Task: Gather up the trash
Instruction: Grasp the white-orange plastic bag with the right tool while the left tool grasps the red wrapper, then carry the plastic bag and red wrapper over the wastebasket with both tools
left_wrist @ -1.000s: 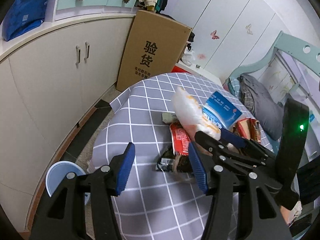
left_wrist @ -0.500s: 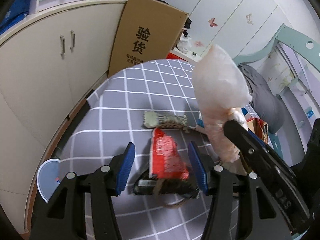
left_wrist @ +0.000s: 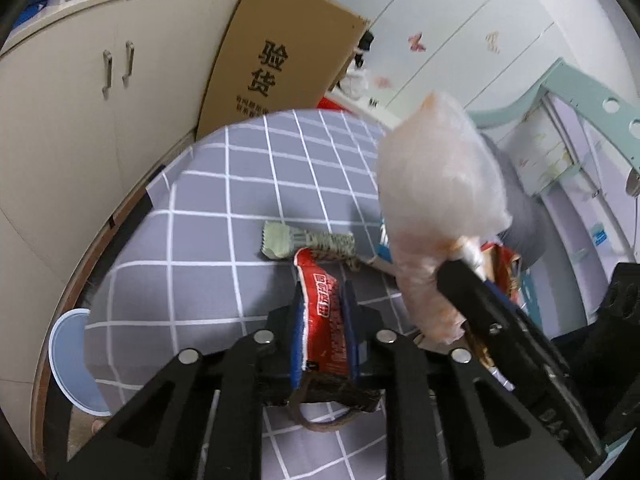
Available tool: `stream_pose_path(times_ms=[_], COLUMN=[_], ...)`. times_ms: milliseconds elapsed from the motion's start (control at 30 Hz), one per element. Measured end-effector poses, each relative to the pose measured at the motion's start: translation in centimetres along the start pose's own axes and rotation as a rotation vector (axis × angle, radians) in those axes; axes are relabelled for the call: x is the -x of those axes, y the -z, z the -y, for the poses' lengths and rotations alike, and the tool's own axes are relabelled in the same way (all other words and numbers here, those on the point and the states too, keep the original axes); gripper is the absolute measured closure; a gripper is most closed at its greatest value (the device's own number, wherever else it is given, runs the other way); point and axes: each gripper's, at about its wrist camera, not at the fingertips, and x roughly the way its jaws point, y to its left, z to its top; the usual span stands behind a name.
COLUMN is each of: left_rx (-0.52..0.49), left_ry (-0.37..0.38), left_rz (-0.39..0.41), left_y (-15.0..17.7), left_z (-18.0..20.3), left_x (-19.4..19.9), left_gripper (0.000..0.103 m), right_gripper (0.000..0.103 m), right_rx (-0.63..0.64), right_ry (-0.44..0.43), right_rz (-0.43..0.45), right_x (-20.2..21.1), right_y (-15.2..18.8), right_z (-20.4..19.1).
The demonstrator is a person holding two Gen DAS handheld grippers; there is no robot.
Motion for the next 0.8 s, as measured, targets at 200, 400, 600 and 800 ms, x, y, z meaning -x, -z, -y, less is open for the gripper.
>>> stream_pose_path(times_ms=[200, 400, 600, 800], left_rx=[0.018, 0.021, 0.073, 0.179], left_ry=[0.037, 0.006, -0.068, -0.181], left_rz=[0.098, 0.189, 0.252, 0.238], left_y=[0.6, 1.8, 3.8, 6.7], left_z=[-0.7, -2.8, -8.2, -16.4], left_x=[3.9, 8.4, 13.0, 14.6], left_gripper=[0.092, 0.092, 0.092, 0.092], right_gripper=[0.064, 0.064, 0.064, 0.064], right_rx=[0.026, 0.073, 0.123, 0.189], right_ry=[-0.008, -0.058, -0.172, -0.263], right_rz=[0.013, 0.025, 0.000, -0.086], right_x=[1.2, 2.1, 1.4, -2.1], right_y=[-0.1, 0.1, 1.9, 5.6], right_z=[-1.6, -5.9, -12.6, -19.8])
